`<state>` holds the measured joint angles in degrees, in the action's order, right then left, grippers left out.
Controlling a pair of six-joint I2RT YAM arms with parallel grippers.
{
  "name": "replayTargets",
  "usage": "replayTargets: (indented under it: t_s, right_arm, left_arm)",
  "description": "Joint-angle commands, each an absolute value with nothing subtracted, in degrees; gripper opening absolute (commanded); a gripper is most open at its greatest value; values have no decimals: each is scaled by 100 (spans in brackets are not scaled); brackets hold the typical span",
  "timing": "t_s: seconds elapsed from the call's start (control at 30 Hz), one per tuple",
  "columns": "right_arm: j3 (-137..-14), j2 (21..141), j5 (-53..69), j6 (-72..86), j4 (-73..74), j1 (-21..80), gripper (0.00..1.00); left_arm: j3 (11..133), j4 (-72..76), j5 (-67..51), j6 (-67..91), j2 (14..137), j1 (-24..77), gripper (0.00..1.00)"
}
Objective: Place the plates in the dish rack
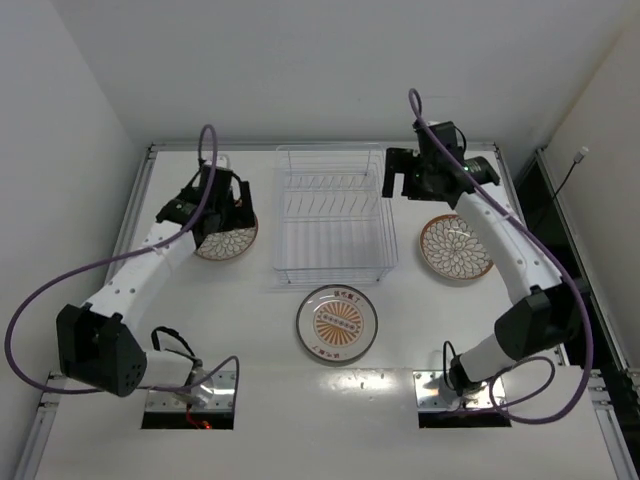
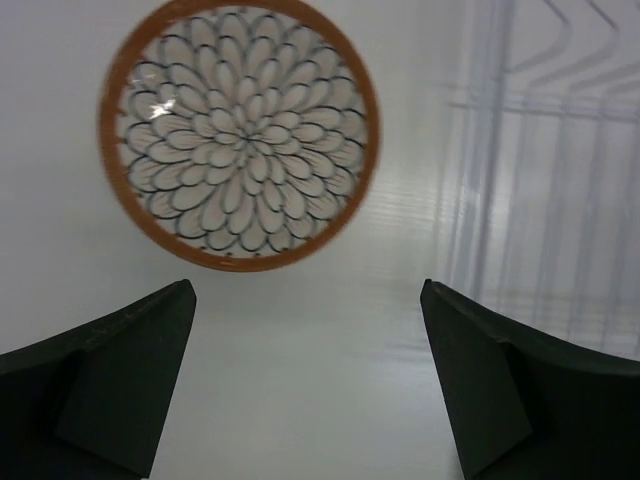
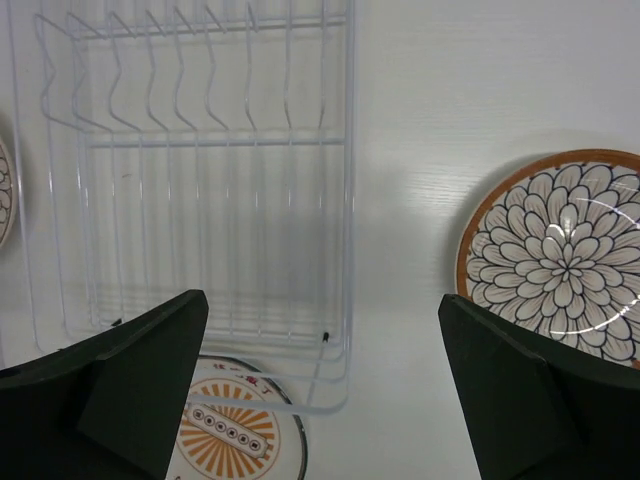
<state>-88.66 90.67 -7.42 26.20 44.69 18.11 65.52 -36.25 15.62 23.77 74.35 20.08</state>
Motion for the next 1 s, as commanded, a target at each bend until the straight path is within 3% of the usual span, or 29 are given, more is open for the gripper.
replayTargets:
  t_s: [0.0,0.37,0.63,0.73,0.83,0.97]
  right_arm:
    - [-8658,8510,-493,2312,4658,1723,99]
    - [-7524,7208,360,2109,4271,1564,99]
    - [-7146,6899,545,1987,4219,1459,99]
    - [-7076,6899,-217,2143,4490,1406,99]
    - [-6663,6733,-922,2381,4387,1021,99]
    - [-6039,6899,162,2863,4113,-506,99]
  left_arm:
    - [7039,-3603,2372,2741,7907,1207,96]
    - [6645,-3120,274,4218,9008,-1009,96]
    - [6592,-2865,-492,4044,9272,-1424,96]
    - [6487,-2865,-553,3912,9272,-1424,96]
    - [6346,-2865,-606,3850,9124,-1424,96]
    - [6074,-2743,-720,3850,8860,-1424,96]
